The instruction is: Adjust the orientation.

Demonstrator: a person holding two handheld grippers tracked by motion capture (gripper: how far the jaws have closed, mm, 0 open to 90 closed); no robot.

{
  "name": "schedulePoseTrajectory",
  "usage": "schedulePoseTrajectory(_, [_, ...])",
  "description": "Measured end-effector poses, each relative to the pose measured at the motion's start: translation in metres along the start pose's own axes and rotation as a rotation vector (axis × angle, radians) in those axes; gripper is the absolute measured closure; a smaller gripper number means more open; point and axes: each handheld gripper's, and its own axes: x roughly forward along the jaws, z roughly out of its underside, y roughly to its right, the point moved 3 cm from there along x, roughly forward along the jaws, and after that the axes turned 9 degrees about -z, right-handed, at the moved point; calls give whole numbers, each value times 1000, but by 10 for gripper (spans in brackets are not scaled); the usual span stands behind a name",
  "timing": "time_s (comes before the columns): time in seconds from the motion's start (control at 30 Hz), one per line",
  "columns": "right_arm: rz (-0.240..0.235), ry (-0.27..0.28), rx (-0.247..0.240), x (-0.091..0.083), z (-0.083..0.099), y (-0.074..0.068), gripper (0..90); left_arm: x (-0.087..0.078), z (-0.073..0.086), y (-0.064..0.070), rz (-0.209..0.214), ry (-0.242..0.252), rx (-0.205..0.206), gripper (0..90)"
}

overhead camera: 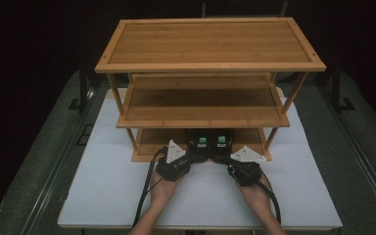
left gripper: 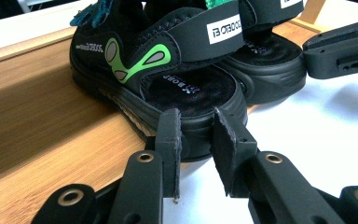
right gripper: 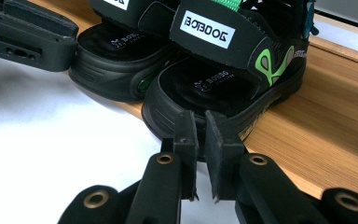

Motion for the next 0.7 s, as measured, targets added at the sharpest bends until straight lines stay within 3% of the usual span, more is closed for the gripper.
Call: schedulePoseTrajectory(0.7, [12, 12, 8, 4, -2, 3, 822, 4, -4, -2, -6, -8, 3, 756])
